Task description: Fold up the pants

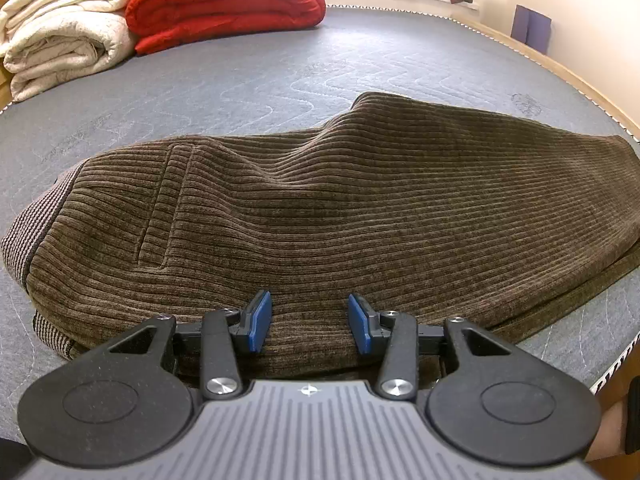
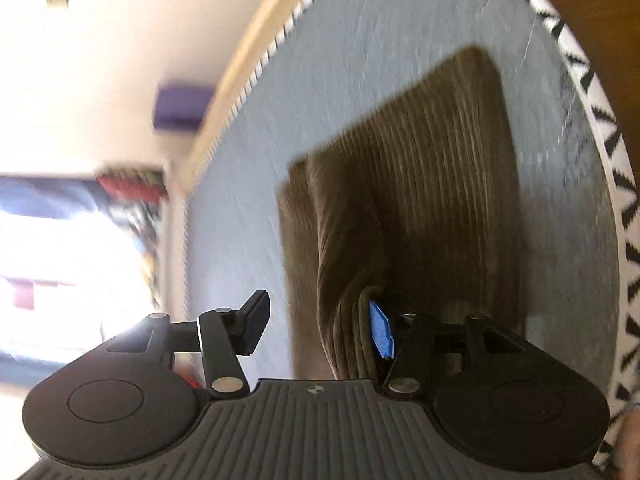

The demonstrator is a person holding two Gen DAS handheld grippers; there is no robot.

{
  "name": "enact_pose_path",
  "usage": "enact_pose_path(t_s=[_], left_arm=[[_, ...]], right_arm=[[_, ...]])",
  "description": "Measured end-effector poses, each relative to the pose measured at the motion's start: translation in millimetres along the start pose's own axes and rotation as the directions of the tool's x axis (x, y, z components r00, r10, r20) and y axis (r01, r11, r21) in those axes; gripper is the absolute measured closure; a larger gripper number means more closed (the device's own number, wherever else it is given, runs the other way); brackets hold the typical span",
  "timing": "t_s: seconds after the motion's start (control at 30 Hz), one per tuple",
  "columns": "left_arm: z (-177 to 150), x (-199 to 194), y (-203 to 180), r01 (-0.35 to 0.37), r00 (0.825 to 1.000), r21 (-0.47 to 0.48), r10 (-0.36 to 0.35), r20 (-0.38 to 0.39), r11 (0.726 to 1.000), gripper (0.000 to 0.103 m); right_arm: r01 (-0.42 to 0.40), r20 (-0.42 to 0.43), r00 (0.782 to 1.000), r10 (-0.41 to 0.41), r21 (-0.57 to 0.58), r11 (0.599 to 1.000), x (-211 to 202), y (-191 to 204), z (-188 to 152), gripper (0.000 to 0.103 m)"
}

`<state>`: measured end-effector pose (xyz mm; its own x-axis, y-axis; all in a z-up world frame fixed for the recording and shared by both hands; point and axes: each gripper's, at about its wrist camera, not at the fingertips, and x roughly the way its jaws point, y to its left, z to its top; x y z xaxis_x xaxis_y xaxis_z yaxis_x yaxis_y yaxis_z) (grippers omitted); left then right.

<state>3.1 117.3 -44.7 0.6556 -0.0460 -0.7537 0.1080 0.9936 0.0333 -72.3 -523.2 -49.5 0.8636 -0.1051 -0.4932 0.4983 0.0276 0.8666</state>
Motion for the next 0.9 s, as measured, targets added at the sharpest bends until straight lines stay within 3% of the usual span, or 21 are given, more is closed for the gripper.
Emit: enact_pose_path(t_s=[0.17, 0.2, 0.37, 0.5, 0.53, 0.63, 0.73, 0.8, 0.83, 0.87, 0.9], left_arm=[[0.1, -0.1, -1.1, -0.005, 1.000, 0.004, 0.005, -0.001, 1.000, 0.056], [0.1, -0.3, -1.1, -0.005, 1.000, 0.005, 0.005, -0.001, 1.000, 0.056], [0.2, -0.4, -1.4, -0.006, 1.000, 0.005, 0.006, -0.002, 1.000, 0.056], [0.4, -0.7, -0.7, -0.002, 1.000, 0.002, 0.002, -0.004, 1.000, 0.056], [0.5, -0.7, -0.5, -0.001, 1.000, 0.001, 0.001, -0.004, 1.000, 0.056], [0.9, -0.7, -0.6, -0.002, 1.000, 0.003, 0.002, -0.005, 1.000, 0.056], [0.9, -0.7, -1.2, -0.004, 1.000, 0.004, 0.005, -0.005, 1.000, 0.056], [1.0, -0.6, -1.7, -0.005, 1.000, 0.003, 0.005, -0.007, 1.000, 0.056], [1.4, -0.7, -1.5, -0.005, 1.000, 0.001, 0.005, -0.008, 1.000, 0.056], [1.5, -1.2, -1.2, -0.004, 1.000, 0.000, 0.004, -0.008, 1.000, 0.056], [1.5, -2.1, -0.9, -0.004, 1.000, -0.003, 0.004, -0.005, 1.000, 0.056]], right_arm=[[-0.106, 0.069, 0.992, 0.107, -0.016, 0.994, -13.9, -2.1, 14.4, 0.047], [-0.092, 0.058, 0.994, 0.094, -0.031, 0.995, -8.8, -0.8, 13.4, 0.047], [0.101, 0.057, 0.994, -0.097, -0.074, 0.992, -3.5, -11.3, 12.7, 0.047], [0.254, 0.096, 0.965, -0.242, -0.145, 0.956, -1.3, -12.9, 4.1, 0.047], [0.288, 0.116, 0.955, -0.273, -0.153, 0.945, -3.4, -14.6, 0.7, 0.053], [0.336, 0.158, 0.937, -0.310, -0.176, 0.925, -9.9, -17.6, -4.2, 0.055], [0.331, 0.131, 0.943, -0.307, -0.249, 0.910, 5.1, -12.1, -5.5, 0.054], [0.297, 0.101, 0.955, -0.281, -0.252, 0.921, 16.6, -10.6, 0.0, 0.063], [0.282, 0.097, 0.959, -0.266, -0.250, 0.926, 18.0, -12.5, 2.7, 0.082], [0.272, 0.095, 0.962, -0.256, -0.254, 0.928, 16.6, -14.7, 4.3, 0.091], [0.269, 0.106, 0.963, -0.249, -0.268, 0.925, 17.1, -11.6, 5.8, 0.092]])
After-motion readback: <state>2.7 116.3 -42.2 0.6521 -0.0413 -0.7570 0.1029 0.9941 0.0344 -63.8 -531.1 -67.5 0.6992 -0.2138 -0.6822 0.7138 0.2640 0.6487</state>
